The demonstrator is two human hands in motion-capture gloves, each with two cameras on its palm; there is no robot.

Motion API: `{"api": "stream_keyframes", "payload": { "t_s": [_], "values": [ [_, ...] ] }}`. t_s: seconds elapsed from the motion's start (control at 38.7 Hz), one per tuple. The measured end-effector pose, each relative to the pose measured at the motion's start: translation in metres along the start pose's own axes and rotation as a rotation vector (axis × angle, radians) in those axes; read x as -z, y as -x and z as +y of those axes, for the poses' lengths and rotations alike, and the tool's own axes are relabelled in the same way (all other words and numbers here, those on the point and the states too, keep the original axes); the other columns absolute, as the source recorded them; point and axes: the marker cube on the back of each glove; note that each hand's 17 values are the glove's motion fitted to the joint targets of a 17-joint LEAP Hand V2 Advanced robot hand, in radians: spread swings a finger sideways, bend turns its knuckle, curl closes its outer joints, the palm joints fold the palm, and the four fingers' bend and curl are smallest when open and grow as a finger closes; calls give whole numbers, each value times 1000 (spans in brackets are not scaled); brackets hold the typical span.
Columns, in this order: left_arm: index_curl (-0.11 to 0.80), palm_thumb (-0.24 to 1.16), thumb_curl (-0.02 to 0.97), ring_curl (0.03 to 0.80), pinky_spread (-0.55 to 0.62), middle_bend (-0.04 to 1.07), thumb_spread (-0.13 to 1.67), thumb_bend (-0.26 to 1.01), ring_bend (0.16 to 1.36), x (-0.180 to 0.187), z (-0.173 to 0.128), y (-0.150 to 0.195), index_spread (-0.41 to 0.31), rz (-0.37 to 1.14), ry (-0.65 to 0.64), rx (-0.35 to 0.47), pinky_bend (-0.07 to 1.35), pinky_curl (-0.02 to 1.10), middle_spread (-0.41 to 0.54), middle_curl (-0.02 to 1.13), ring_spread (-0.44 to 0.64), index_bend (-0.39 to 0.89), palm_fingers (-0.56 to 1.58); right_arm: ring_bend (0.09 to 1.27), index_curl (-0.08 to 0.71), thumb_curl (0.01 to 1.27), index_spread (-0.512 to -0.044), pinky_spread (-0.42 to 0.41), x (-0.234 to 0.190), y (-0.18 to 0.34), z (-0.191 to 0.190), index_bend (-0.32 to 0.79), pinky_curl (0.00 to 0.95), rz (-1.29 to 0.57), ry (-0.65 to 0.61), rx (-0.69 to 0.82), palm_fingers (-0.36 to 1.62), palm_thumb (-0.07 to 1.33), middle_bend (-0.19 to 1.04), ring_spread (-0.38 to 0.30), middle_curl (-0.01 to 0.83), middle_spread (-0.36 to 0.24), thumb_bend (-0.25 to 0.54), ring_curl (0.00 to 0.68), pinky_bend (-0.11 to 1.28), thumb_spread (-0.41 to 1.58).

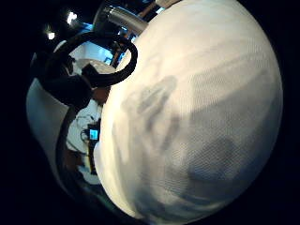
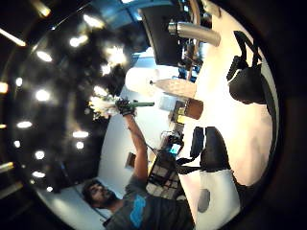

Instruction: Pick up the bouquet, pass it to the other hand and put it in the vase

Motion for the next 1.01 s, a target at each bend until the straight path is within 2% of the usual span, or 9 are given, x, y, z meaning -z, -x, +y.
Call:
{"api": "stream_keyframes", "payload": {
  "t_s": [0.1,0.26,0.44,0.54,0.59,0.7,0.83,0.93,1.01],
  "values": [
    [568,769,763,516,-384,826,288,-37,914,8,-3,-1,-377,-39,-29,7,651,469,-360,610,-351,538,1394,477,391,632,-280,39,-4,3,1,133,350,-8,13,-13,1098,883,365,-167,456,-161,-31,395,374,747],
    [572,768,769,517,-384,829,289,-37,916,14,-20,45,-378,-64,-62,42,653,469,-359,609,-347,538,1393,459,383,626,-279,53,-10,2,3,131,347,4,36,-27,1101,881,348,-169,456,-162,-31,397,360,756],
    [575,757,774,518,-383,829,285,-40,915,14,-27,103,-378,-44,-78,131,656,468,-357,608,-346,538,1390,450,371,621,-278,64,-18,29,1,128,346,-200,61,184,1103,880,335,-167,457,-162,-30,403,348,763],
    [577,756,777,516,-381,830,284,-39,912,15,-25,124,-378,-40,-69,179,654,466,-357,608,-344,538,1389,440,367,618,-278,73,-16,11,3,132,347,-65,52,51,1101,882,330,-171,459,-165,-29,404,341,766],
    [577,755,778,517,-380,830,284,-39,912,15,-22,133,-378,-39,-67,195,654,466,-354,608,-344,538,1390,438,366,617,-278,81,-17,10,3,132,348,-56,54,48,1102,883,324,-172,458,-165,-29,406,340,767],
    [579,755,781,516,-380,826,283,-39,911,16,-16,140,-378,-50,-67,225,655,464,-350,606,-343,537,1390,434,363,615,-278,88,-21,17,4,132,346,-117,69,59,1102,883,320,-168,460,-167,-30,408,330,769],
    [577,759,783,516,-387,825,281,-38,911,15,-15,147,-375,-68,-48,239,658,464,-348,605,-342,527,1386,424,359,613,-278,102,-19,10,7,132,346,-54,70,-50,1104,884,316,-168,461,-168,-30,409,326,770],
    [578,758,785,515,-388,814,279,-40,910,14,-16,152,-373,-88,-13,241,655,464,-344,600,-340,523,1382,423,358,610,-278,111,-18,8,8,134,348,-20,73,-61,1102,887,306,-168,461,-168,-29,411,320,770],
    [541,738,778,504,-393,772,250,-57,886,14,-11,152,-360,-138,46,242,665,461,-338,583,-341,401,1261,416,356,608,-278,122,-19,9,5,132,347,-22,68,-8,1099,889,307,-166,463,-168,-28,411,314,773]
  ]
}}
